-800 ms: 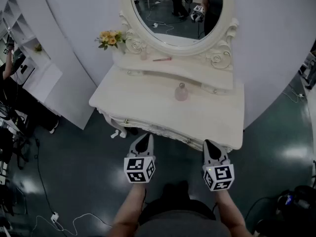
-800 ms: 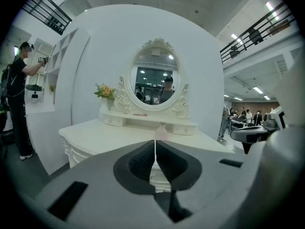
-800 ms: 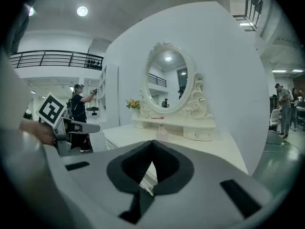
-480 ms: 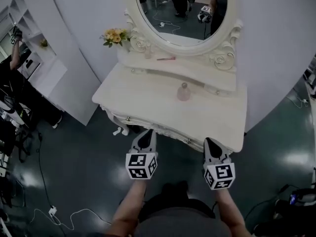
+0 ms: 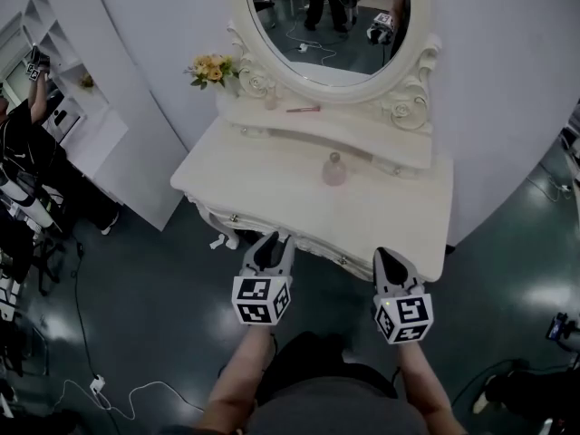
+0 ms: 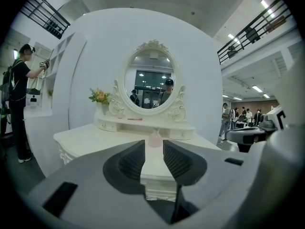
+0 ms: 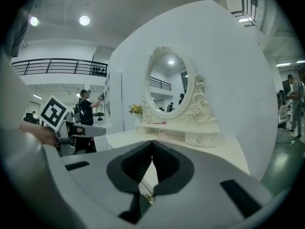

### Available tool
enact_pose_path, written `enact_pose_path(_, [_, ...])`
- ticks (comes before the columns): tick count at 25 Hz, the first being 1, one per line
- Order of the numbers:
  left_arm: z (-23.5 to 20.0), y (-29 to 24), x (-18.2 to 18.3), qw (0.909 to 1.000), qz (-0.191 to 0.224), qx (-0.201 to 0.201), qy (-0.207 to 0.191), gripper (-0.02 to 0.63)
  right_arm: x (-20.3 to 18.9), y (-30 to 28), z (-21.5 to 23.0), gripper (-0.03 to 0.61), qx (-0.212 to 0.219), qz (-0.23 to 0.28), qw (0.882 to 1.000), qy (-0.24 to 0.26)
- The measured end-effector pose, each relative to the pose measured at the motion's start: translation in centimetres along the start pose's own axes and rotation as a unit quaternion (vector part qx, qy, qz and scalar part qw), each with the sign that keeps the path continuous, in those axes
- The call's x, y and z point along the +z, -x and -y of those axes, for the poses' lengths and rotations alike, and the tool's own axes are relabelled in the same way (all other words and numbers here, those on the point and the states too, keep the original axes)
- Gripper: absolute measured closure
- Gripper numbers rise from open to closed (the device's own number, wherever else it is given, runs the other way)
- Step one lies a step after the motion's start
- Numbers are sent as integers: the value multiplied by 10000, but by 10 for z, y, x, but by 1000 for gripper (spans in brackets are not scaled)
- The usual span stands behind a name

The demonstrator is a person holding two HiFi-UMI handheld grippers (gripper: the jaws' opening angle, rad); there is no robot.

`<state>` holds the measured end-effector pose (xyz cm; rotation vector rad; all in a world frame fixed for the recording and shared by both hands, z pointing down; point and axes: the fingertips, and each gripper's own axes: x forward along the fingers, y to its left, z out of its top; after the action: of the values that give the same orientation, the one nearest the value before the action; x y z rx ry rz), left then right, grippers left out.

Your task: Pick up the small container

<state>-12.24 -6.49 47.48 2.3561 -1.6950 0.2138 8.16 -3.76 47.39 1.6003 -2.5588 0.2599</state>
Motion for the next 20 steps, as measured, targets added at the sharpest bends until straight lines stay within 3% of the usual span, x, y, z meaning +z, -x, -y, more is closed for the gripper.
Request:
enact_pose_path(8, [6,-10,-3,10000,-65,5,-13,440,0,-3,5,575,107,10,9999,-105])
enact_pose_path(20, [-8,-68,2,9997,-189,-145,20,402,7,-44,24,575,38,-15,9997,-224])
